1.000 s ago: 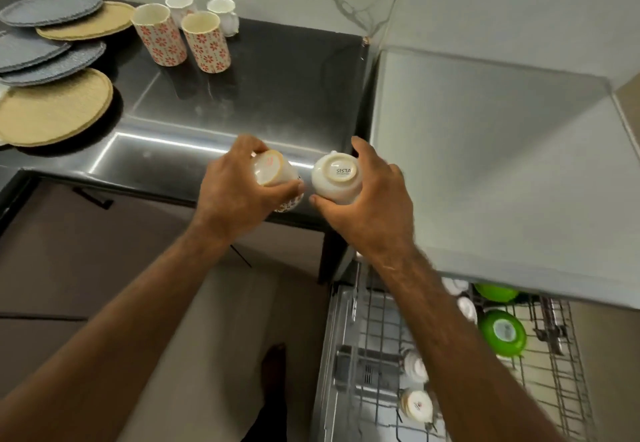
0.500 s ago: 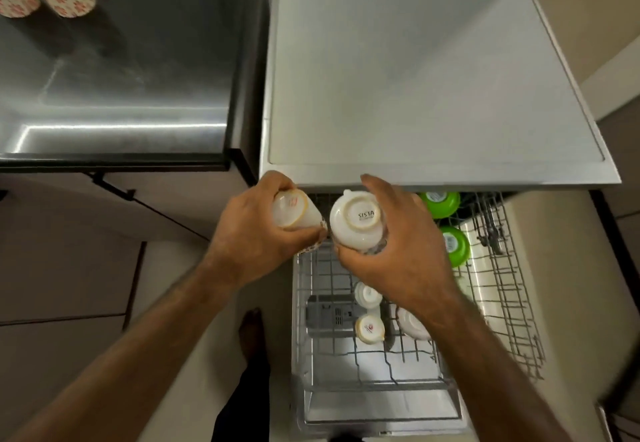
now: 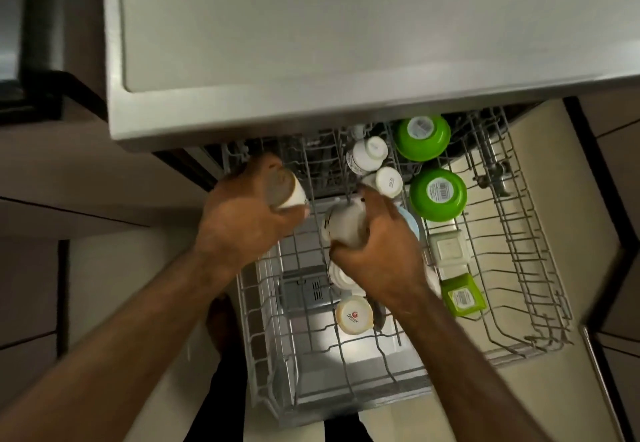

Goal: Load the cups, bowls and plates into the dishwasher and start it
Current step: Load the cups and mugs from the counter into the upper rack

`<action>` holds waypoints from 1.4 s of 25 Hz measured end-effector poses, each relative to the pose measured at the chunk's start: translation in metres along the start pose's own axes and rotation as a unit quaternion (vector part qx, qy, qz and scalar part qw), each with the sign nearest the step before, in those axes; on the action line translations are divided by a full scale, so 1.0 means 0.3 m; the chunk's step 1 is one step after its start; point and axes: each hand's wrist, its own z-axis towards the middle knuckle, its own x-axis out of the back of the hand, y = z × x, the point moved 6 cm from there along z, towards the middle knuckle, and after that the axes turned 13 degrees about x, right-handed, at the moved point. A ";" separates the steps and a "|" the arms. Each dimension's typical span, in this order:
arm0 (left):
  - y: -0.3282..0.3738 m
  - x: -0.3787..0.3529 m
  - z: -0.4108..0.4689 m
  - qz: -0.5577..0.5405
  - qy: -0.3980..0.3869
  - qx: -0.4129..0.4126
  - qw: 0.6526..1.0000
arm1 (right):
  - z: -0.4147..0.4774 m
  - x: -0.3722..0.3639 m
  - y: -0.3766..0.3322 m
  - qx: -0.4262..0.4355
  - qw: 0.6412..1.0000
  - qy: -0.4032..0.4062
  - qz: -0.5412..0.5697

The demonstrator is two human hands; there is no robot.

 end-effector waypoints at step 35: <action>0.007 -0.184 0.258 -0.172 -0.076 0.001 0.982 | 0.277 -0.201 0.118 0.041 0.975 0.078 0.206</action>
